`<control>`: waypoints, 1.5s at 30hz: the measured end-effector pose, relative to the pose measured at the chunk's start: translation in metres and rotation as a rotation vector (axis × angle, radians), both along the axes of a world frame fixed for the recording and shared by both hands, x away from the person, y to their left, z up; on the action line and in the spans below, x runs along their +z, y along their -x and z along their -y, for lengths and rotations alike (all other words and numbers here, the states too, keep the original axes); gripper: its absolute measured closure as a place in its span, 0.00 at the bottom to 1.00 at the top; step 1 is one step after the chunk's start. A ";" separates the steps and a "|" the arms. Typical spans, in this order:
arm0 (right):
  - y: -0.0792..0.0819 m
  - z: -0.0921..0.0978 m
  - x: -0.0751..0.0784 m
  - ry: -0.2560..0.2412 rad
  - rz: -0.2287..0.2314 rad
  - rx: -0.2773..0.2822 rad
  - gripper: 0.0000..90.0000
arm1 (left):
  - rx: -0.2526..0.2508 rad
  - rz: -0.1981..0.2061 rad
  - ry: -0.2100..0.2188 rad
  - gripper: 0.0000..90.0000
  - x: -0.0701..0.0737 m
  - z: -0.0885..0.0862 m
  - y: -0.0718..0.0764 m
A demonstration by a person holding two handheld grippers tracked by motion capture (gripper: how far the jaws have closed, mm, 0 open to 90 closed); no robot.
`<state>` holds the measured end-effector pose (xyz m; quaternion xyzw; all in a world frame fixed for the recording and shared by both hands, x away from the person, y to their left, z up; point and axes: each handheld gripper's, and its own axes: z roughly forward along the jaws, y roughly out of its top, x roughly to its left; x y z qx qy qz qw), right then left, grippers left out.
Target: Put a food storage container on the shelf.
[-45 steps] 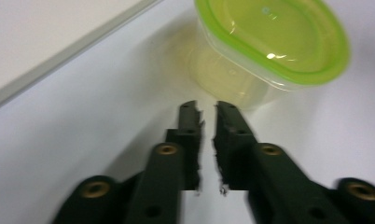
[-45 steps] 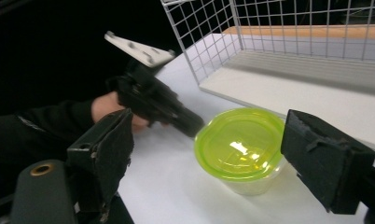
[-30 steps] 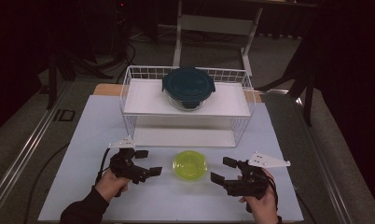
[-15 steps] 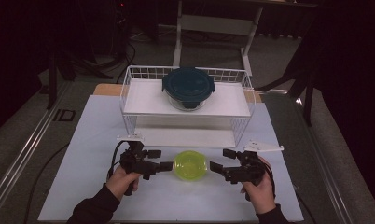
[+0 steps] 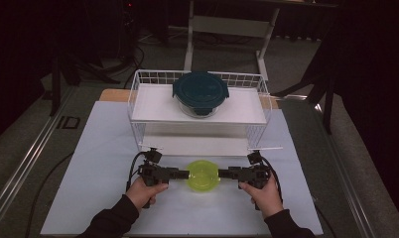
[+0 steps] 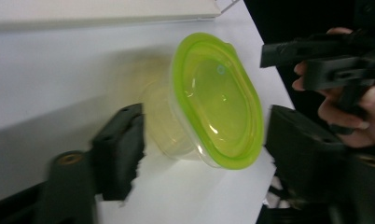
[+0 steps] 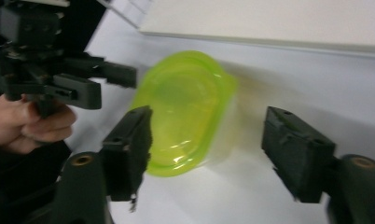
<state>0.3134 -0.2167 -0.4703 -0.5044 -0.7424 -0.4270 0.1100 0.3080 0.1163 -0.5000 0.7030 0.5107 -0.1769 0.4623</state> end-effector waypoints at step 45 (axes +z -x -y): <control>-0.011 -0.025 -0.008 0.090 -0.212 0.022 0.90 | -0.007 -0.137 0.141 0.91 -0.022 0.001 0.003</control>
